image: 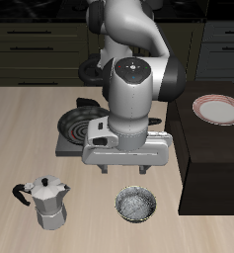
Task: Place the bowl on the plate
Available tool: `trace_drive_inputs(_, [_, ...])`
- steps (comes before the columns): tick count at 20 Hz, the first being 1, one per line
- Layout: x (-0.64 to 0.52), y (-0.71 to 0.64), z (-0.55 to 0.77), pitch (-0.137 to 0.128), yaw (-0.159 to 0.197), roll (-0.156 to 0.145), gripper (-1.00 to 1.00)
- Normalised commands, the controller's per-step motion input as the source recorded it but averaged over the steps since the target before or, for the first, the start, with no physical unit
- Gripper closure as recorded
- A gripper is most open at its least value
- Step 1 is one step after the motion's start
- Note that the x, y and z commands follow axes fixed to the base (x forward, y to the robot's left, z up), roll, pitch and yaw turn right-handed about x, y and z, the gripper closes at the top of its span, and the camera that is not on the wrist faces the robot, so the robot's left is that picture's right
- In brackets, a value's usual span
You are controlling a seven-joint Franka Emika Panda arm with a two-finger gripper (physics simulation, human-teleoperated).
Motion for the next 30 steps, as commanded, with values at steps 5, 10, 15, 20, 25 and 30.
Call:
trace_drive_inputs(5, [0.03,-0.04,-0.13,0.002,-0.001,-0.013,-1.00])
trace_drive_inputs(10, [0.02,0.00,-0.11,0.005,0.005,0.003,-1.00])
trace_drive_inputs(15, [0.02,-0.01,-0.12,0.009,0.004,0.001,-1.00])
trace_drive_inputs(20, [0.03,-0.06,-0.17,0.011,0.005,-0.012,-1.00])
trace_drive_inputs(25, [0.00,0.01,-0.12,0.003,0.007,-0.011,-1.00])
trace_drive_inputs(30, [0.02,0.01,-0.13,0.016,0.009,0.000,-1.00])
